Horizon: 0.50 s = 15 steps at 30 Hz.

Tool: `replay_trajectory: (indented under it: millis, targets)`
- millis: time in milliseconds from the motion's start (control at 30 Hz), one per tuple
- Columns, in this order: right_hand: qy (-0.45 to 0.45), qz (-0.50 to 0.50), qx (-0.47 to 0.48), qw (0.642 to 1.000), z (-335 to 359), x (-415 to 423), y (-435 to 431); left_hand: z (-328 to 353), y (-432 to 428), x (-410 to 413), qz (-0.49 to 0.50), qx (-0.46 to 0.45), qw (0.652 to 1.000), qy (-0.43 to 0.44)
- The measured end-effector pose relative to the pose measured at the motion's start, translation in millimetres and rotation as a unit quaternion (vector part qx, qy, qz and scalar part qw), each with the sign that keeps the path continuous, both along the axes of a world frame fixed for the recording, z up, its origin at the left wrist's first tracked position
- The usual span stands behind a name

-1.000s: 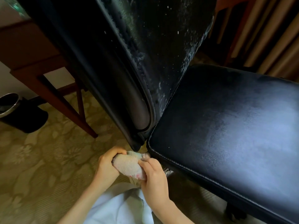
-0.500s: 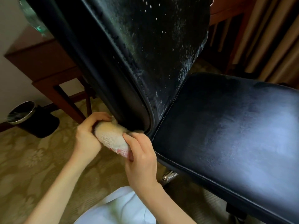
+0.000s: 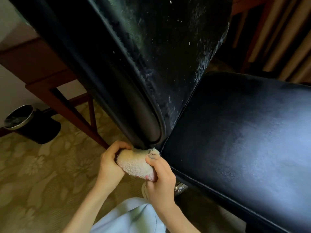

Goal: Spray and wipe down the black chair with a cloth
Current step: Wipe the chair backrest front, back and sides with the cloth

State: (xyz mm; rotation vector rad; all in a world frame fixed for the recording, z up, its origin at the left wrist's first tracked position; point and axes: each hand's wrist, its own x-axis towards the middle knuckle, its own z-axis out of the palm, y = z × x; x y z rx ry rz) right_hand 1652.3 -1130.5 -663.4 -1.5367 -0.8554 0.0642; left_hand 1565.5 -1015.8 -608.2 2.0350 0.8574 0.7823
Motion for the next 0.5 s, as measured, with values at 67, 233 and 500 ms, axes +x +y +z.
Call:
replay_trajectory:
  millis: [67, 233, 500]
  targets:
    - [0.022, 0.008, -0.028, 0.999, -9, -1, 1, -12, 3, 2, 0.01, -0.01, 1.0, 0.027]
    - [0.063, 0.039, -0.082, 0.994, -18, 3, 6, -29, 4, 7, 0.027, -0.029, 0.998, 0.051]
    - [0.048, 0.051, -0.092, 0.993, -14, 1, -7, -26, -11, 4, 0.046, -0.052, 0.996, 0.052]
